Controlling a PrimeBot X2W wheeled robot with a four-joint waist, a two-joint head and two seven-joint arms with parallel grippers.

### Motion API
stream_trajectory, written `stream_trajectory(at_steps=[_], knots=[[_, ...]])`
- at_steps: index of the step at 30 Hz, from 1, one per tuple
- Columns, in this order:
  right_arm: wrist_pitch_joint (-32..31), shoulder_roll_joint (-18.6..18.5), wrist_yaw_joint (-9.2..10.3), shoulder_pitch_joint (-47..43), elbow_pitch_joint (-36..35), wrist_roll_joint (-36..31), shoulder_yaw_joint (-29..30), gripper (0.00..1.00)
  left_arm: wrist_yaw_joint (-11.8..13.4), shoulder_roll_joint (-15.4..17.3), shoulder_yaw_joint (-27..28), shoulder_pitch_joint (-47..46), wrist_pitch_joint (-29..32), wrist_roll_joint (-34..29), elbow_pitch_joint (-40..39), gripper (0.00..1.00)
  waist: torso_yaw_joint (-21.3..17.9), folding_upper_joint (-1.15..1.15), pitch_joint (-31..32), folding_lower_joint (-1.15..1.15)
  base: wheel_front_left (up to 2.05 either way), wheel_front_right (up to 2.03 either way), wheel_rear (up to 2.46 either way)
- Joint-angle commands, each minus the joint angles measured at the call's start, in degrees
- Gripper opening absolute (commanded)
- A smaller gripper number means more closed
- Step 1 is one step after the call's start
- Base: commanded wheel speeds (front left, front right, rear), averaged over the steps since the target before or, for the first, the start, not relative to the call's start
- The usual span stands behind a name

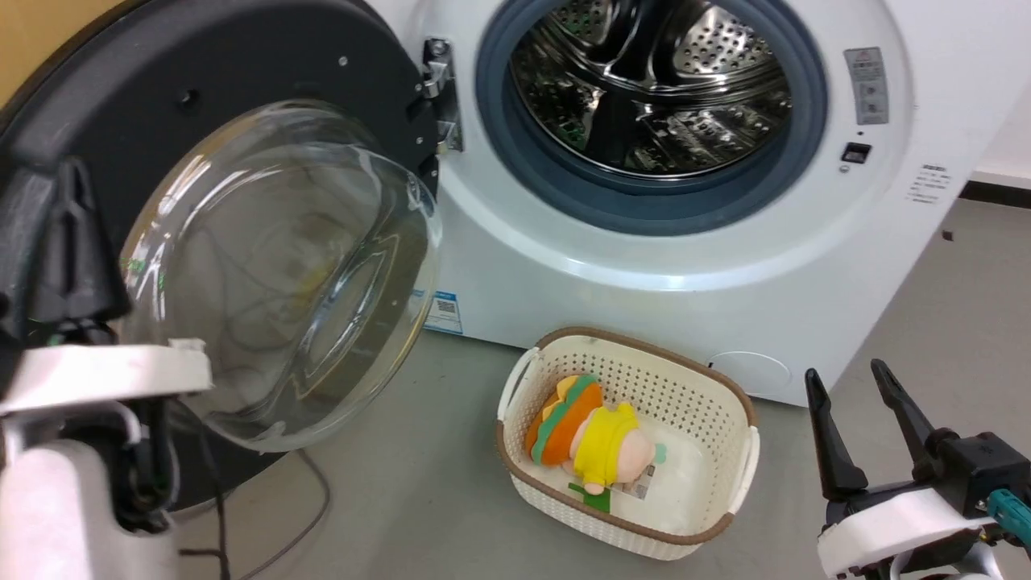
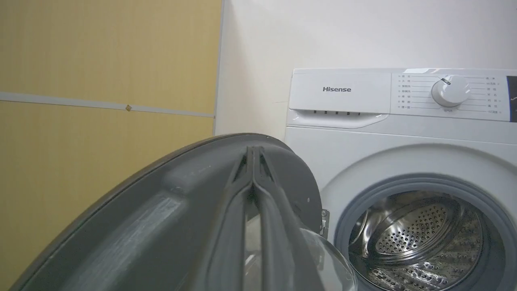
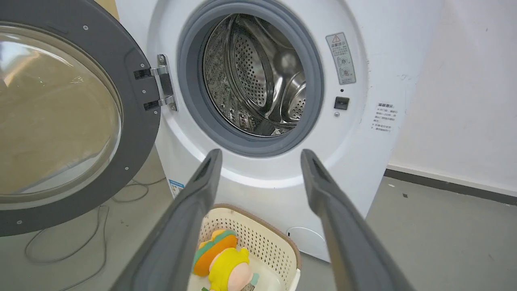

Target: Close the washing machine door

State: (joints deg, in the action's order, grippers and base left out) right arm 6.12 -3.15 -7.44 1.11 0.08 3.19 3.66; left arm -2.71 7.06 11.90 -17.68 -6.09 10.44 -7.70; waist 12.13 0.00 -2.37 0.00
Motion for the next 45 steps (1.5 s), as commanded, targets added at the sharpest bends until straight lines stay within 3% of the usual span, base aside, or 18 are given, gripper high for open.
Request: stream_trajectory(at_steps=[1, 15, 24, 37, 45], knots=[[0.6, 0.1, -0.02, -0.3, 0.2, 0.5, 0.4, 1.0, -0.4, 1.0, 1.3, -2.1, -0.6, 1.4, -0.1, 0.0, 1.0, 0.0, -0.2, 0.0, 0.0, 0.0, 0.0], [2.2, 0.2, -0.03, -0.6, 1.2, 1.3, 2.1, 1.0, -1.3, 8.2, 9.2, -6.9, -1.1, 14.9, 8.4, 0.0, 5.1, 0.0, -1.2, 0.0, 0.0, 0.0, 0.0], [3.3, 0.2, -0.03, -0.7, 1.5, 1.6, 2.9, 1.0, -1.4, 11.1, 14.4, -8.3, 6.2, 25.9, 17.9, 0.0, 7.1, 0.0, -1.9, 0.0, 0.0, 0.0, 0.0], [4.9, 0.2, -0.03, 0.3, 1.7, 1.7, 3.3, 1.0, -2.5, 11.0, 20.3, -8.8, 21.5, 44.8, 30.2, 0.0, 8.4, 0.0, -3.8, 0.0, 0.0, 0.0, 0.0], [5.7, 0.2, -0.04, 0.6, 1.8, 1.6, 4.2, 1.0, -3.1, 9.7, 20.5, -7.2, 25.4, 51.9, 30.6, 0.0, 9.2, 0.0, -5.1, 0.0, 0.0, 0.0, 0.0]])
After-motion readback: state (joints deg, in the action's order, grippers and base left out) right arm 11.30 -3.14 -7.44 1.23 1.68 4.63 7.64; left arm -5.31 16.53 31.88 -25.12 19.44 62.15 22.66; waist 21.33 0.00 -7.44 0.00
